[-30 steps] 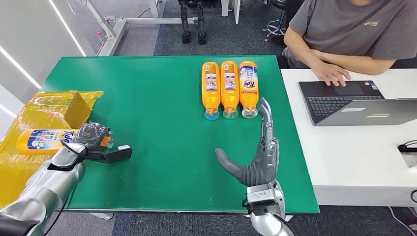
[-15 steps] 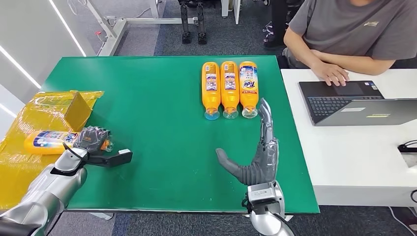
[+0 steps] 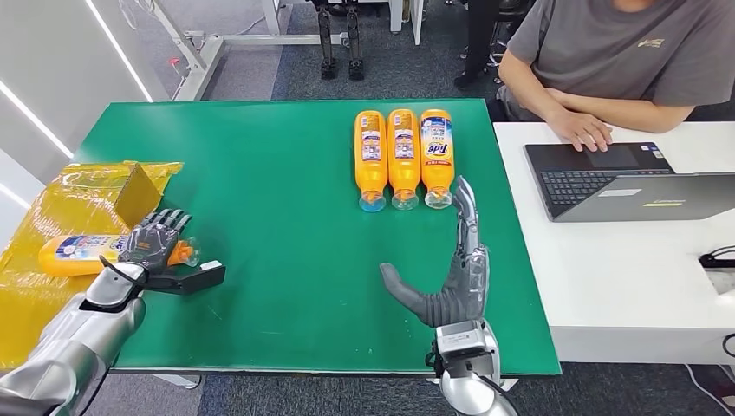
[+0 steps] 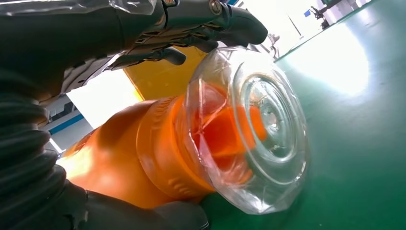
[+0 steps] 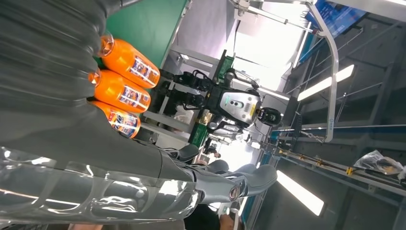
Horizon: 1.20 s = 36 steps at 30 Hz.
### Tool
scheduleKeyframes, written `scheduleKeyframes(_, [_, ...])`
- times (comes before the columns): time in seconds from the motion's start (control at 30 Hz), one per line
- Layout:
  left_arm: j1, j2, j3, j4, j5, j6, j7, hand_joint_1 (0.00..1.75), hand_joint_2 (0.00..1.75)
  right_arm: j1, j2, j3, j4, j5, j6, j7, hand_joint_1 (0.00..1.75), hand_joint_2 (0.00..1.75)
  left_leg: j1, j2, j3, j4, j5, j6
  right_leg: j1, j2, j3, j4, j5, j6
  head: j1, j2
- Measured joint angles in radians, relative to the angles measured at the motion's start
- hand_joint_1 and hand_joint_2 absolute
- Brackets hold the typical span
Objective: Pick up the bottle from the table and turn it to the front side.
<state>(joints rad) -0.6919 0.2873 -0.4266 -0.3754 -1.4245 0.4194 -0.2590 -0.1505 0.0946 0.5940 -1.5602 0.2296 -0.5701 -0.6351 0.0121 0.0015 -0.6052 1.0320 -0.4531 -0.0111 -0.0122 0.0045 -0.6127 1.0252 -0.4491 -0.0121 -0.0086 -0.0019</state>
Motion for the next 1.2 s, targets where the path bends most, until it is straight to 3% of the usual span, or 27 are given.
scheduleKeyframes(0.53, [0.073, 0.02, 0.12, -0.022, 0.026, 0.178, -0.013, 0.0, 1.75, 0.0, -0.001, 0.0, 0.0, 0.007, -0.024, 0.009, 0.0, 1.75, 0.0, 0.001, 0.001, -0.001, 0.0, 0.0, 0.0, 0.001, 0.0, 0.0, 0.0, 0.0, 0.0, 0.0])
scheduleKeyframes(0.77, [0.11, 0.033, 0.177, -0.064, 0.014, 0.204, -0.016, 0.0, 1.75, 0.005, -0.005, -0.001, 0.0, 0.001, -0.025, 0.005, 0.0, 1.75, 0.0, 0.001, 0.0, -0.001, 0.0, 0.0, 0.0, 0.001, -0.001, 0.0, 0.0, 0.0, 0.0, 0.0])
scheduleKeyframes(0.93, [0.187, 0.034, 0.235, -0.18, -0.008, 0.23, -0.03, 0.0, 1.75, 0.01, -0.007, -0.001, -0.001, 0.001, -0.028, 0.003, 0.0, 1.75, 0.0, 0.001, 0.0, 0.0, 0.0, 0.0, 0.0, 0.001, -0.002, 0.0, 0.0, 0.0, 0.0, 0.0])
scheduleKeyframes(1.2, [0.273, -0.026, 0.364, -0.458, 0.068, 0.278, -0.202, 0.0, 1.75, 0.023, -0.006, -0.009, -0.006, 0.023, -0.042, 0.01, 0.0, 1.75, -0.001, 0.0, -0.002, 0.0, 0.0, 0.0, 0.0, 0.0, -0.003, -0.001, 0.0, 0.0, 0.0, 0.0])
